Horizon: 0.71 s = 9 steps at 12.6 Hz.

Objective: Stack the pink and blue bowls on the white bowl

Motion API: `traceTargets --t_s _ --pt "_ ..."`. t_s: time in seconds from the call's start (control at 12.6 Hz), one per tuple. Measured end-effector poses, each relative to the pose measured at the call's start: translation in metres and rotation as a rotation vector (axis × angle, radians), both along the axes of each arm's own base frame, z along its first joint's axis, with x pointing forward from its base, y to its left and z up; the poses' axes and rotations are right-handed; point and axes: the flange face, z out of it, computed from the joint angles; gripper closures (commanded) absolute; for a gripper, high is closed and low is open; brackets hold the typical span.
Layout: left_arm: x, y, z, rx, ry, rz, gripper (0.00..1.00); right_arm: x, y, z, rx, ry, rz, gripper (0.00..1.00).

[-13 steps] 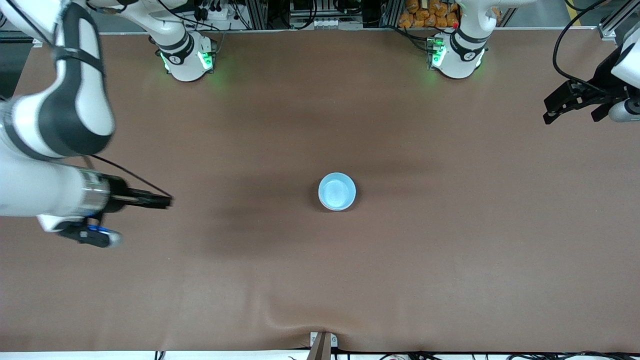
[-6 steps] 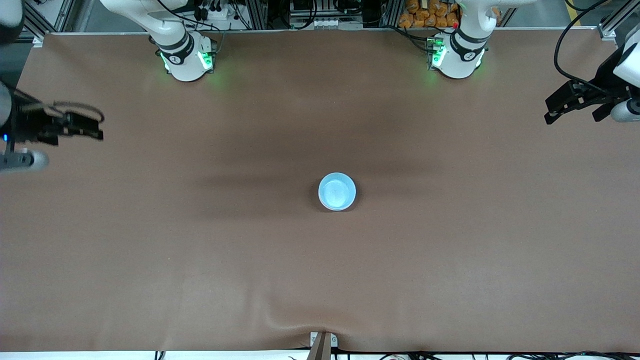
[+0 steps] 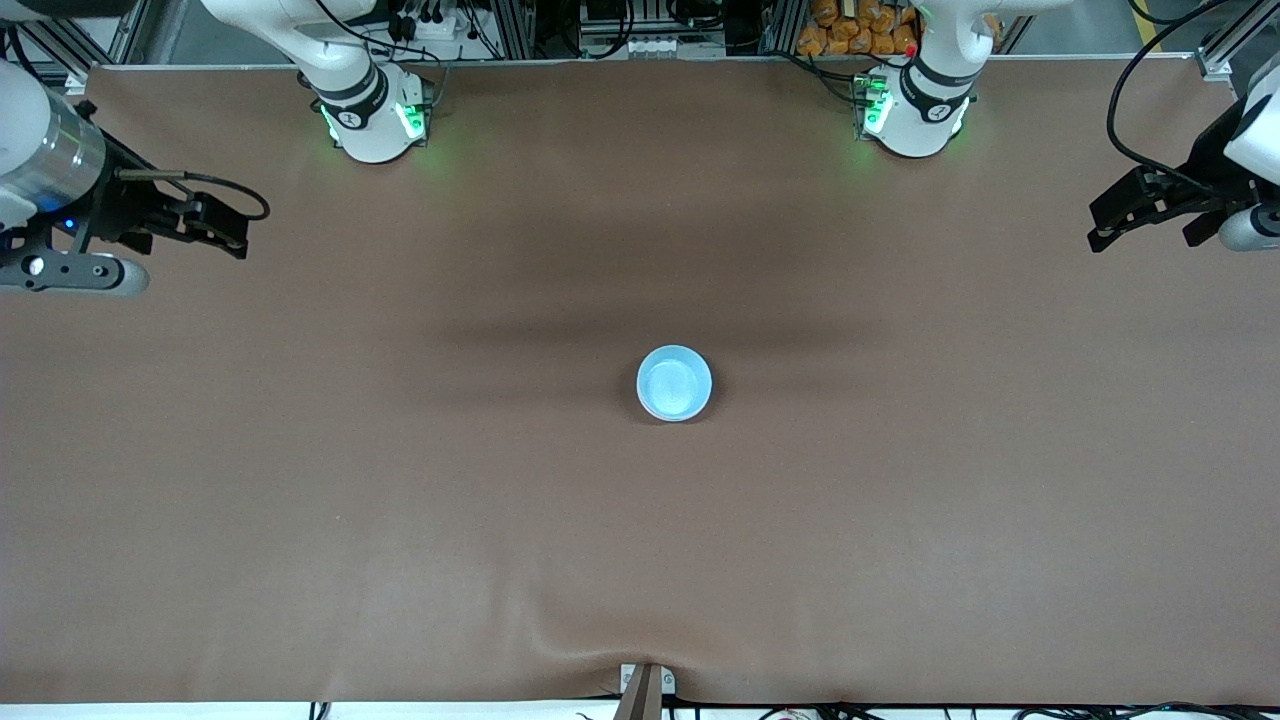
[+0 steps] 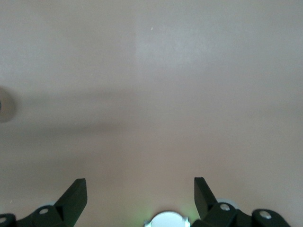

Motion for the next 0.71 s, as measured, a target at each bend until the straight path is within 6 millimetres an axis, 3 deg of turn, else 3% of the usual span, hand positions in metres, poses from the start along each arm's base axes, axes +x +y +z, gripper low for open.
traceTargets --t_s 0.4,0.71 --pt "0.000 0.007 0.004 -0.001 -0.006 0.014 0.00 -0.015 -0.061 -0.005 0.014 -0.004 0.106 0.00" --pt "0.000 0.004 0.004 -0.001 -0.004 0.008 0.00 -0.021 -0.067 -0.007 0.020 -0.030 0.165 0.00"
